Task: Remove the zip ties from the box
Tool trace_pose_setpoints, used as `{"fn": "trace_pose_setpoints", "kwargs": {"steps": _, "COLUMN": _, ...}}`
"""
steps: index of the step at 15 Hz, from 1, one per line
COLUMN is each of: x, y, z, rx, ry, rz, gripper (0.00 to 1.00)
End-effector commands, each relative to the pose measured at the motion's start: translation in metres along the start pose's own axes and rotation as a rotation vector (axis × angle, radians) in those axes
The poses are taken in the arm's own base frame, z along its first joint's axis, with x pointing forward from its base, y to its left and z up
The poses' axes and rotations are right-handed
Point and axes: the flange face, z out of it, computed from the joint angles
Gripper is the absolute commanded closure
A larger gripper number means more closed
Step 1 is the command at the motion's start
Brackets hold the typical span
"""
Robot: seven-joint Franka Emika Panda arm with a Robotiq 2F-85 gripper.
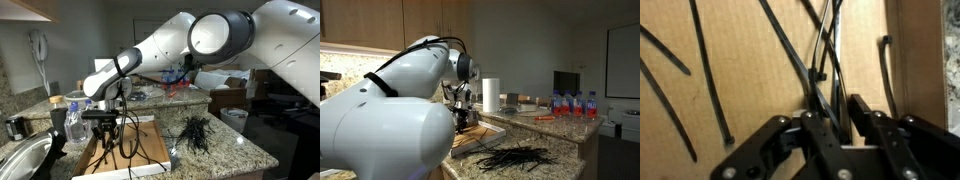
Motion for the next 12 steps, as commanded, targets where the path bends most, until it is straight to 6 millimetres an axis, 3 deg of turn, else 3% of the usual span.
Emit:
{"fn": "trace_pose_setpoints", "kwargs": {"steps": 1, "x": 0.002, "y": 0.000, "z": 0.009, "rx": -0.035, "ry": -0.002, "rz": 0.004, "gripper": 0.91}}
{"fn": "trace_pose_setpoints", "kwargs": {"steps": 4, "x": 0.002, "y": 0.000, "z": 0.009, "rx": -0.037, "ry": -0.004, "rz": 0.004, "gripper": 0.98}}
{"fn": "trace_pose_setpoints", "kwargs": {"steps": 6, "x": 0.003, "y": 0.000, "z": 0.008, "rx": -0.038, "ry": -0.005, "rz": 0.006, "gripper": 0.93}}
{"fn": "trace_pose_setpoints", "kwargs": {"steps": 9, "x": 0.001, "y": 0.002, "z": 0.004, "rx": -0.034, "ry": -0.001, "rz": 0.008, "gripper": 0.93}}
{"fn": "trace_pose_setpoints", "kwargs": {"steps": 12, "x": -0.008, "y": 0.005, "z": -0.014, "rx": -0.007, "ry": 0.025, "rz": 0.000, "gripper": 0.93}}
